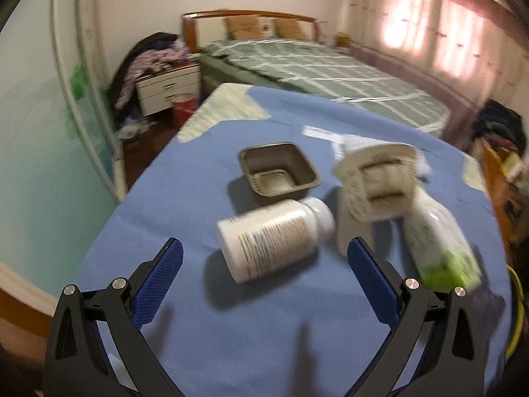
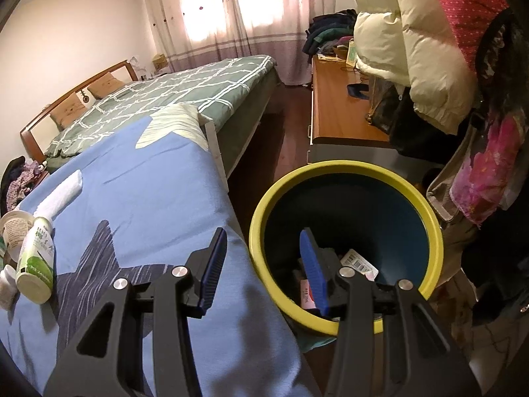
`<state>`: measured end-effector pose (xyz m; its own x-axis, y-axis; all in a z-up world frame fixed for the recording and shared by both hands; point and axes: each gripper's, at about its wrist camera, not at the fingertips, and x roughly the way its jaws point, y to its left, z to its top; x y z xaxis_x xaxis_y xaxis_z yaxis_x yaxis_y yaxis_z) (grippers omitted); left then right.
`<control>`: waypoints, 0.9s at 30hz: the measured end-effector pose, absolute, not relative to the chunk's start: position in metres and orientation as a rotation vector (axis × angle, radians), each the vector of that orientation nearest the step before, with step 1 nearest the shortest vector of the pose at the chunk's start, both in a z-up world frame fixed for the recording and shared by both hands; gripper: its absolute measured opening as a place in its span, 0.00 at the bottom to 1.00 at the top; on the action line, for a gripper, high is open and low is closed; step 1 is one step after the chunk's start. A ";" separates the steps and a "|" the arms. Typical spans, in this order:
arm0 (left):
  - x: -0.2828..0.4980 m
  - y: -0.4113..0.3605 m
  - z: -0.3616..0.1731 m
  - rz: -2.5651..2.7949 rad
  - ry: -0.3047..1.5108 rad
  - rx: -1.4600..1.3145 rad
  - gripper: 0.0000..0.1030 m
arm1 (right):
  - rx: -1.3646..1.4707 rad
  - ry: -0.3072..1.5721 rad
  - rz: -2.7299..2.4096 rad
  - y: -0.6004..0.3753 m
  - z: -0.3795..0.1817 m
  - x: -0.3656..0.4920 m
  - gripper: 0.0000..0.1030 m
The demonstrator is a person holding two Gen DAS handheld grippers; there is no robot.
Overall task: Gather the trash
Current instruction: 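Grasp the white pill bottle with the left tool, then carry the pill bottle over the yellow bin and open the left tool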
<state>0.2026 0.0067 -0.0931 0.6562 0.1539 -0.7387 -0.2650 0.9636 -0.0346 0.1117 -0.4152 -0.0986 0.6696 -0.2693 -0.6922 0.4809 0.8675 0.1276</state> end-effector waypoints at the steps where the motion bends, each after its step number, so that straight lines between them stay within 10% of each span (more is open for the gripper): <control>1: 0.209 0.008 -0.096 0.260 0.834 -0.160 0.95 | 0.314 0.723 -0.427 -0.415 -0.099 0.112 0.43; 27: 0.237 0.013 -0.117 0.236 0.866 -0.272 0.87 | 0.333 0.720 -0.383 -0.414 -0.099 0.112 0.43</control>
<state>0.2367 0.0133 -0.1175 0.6259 0.0932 -0.7743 -0.3121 0.9398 -0.1391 0.1121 -0.4135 -0.0993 0.6885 -0.2235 -0.6900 0.4479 0.8792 0.1622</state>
